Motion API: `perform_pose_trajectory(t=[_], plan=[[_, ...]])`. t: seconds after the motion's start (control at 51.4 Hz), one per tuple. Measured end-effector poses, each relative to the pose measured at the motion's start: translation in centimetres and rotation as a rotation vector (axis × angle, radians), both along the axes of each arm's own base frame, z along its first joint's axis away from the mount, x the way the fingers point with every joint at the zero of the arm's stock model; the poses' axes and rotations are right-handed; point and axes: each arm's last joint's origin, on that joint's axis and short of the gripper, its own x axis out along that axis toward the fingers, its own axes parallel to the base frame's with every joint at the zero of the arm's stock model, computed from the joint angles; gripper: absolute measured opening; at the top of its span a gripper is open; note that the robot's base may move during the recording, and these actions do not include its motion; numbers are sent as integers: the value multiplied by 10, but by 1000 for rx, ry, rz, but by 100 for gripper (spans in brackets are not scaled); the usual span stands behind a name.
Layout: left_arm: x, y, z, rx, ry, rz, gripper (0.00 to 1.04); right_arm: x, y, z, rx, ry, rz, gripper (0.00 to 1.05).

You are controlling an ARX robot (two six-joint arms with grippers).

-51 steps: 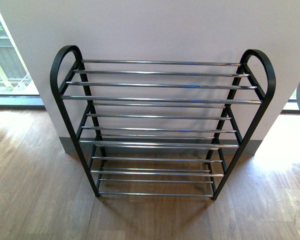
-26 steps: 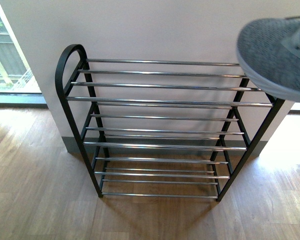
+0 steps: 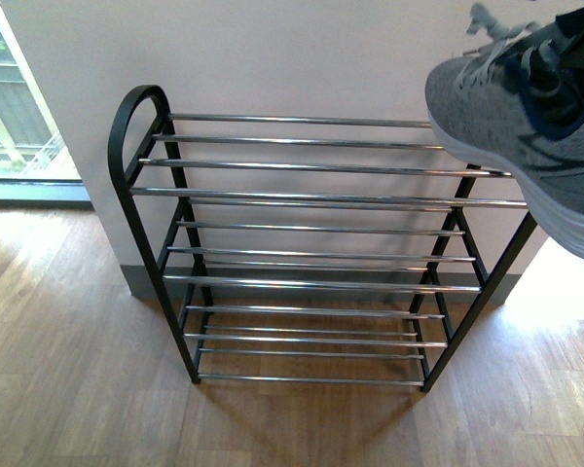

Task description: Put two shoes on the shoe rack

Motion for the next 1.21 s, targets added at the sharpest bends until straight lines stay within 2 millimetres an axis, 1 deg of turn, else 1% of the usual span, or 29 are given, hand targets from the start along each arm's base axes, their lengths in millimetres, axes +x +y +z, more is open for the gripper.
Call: perform_pose_trajectory(t=[0.058, 0.078, 0.175, 0.408, 0.467, 0.544, 0.642, 0.778, 0.836, 0.894, 0.953, 1.011, 1.205], plan=[[0, 0, 0, 0, 0, 0, 2, 11, -3, -4, -2, 0, -58, 1], [0, 0, 0, 0, 0, 0, 2, 17, -5, -6, 0, -10, -99, 1], [0, 0, 0, 0, 0, 0, 2, 29, -10, -10, 25, -14, -152, 1], [0, 0, 0, 0, 0, 0, 2, 51, -19, -16, 77, -69, -175, 1], [0, 0, 0, 0, 0, 0, 2, 57, -25, -21, 86, -68, -189, 1], [0, 0, 0, 0, 0, 0, 2, 65, -37, -32, 115, -60, -230, 1], [0, 0, 0, 0, 0, 0, 2, 72, -41, -43, 123, -62, -260, 1], [0, 0, 0, 0, 0, 0, 2, 78, -41, -50, 156, -59, -258, 1], [0, 0, 0, 0, 0, 0, 2, 80, -41, -53, 198, -48, -252, 1], [0, 0, 0, 1, 0, 1, 2, 80, -39, -55, 273, -34, -250, 1], [0, 0, 0, 0, 0, 0, 2, 79, -38, -57, 399, -20, -238, 1], [0, 0, 0, 0, 0, 0, 2, 79, -37, -58, 487, -31, -251, 1], [0, 0, 0, 0, 0, 0, 2, 79, -32, -55, 564, -50, -272, 1]])
